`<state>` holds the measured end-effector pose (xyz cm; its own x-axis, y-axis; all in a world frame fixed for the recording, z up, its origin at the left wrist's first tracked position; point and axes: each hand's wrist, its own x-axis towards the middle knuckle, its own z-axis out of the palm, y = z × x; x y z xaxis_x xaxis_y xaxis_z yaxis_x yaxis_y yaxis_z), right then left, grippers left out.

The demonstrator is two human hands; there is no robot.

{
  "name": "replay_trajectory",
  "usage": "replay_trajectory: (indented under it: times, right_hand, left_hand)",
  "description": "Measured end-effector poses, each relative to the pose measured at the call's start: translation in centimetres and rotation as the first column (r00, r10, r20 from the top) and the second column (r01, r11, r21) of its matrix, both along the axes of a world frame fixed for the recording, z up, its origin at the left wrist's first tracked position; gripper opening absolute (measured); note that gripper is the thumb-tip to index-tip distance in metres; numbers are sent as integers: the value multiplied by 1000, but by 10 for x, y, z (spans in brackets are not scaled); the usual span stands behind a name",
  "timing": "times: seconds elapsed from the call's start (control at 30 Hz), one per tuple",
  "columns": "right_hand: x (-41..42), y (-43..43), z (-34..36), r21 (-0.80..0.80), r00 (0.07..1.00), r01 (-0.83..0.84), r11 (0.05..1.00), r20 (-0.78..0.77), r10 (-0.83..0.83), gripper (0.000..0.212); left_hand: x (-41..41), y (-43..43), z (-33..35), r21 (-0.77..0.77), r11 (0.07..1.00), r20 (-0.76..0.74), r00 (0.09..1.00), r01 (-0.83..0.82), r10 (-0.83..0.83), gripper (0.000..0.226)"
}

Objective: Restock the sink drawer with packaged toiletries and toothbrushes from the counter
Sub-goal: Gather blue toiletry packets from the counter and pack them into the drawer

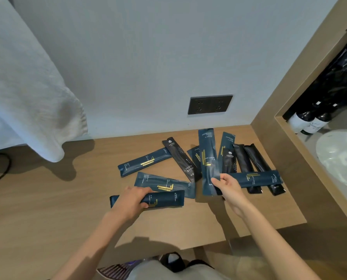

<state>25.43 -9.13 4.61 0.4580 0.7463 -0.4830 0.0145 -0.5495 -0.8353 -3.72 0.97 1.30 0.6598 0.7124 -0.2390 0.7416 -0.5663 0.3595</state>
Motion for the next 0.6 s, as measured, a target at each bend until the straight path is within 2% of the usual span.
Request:
replay_trajectory:
  times: [0.1, 0.17, 0.43, 0.6]
  right_hand:
    - [-18, -12, 22, 93, 990, -123, 988, -61, 129, 16]
    - [-29, -14, 25, 131, 986, -150, 980, -55, 159, 16]
    - [-57, -18, 22, 176, 992, -82, 981, -81, 97, 16]
    - [-53, -27, 26, 167, 989, -118, 979, -72, 132, 11]
  left_hand:
    - [10, 6, 19, 73, 991, -107, 989, 112, -103, 39]
    - [19, 8, 29, 97, 981, -125, 980, 166, -153, 41]
    - [46, 9, 59, 36, 967, 17, 967, 254, -255, 41]
    - [47, 9, 70, 13, 968, 40, 967, 251, -252, 37]
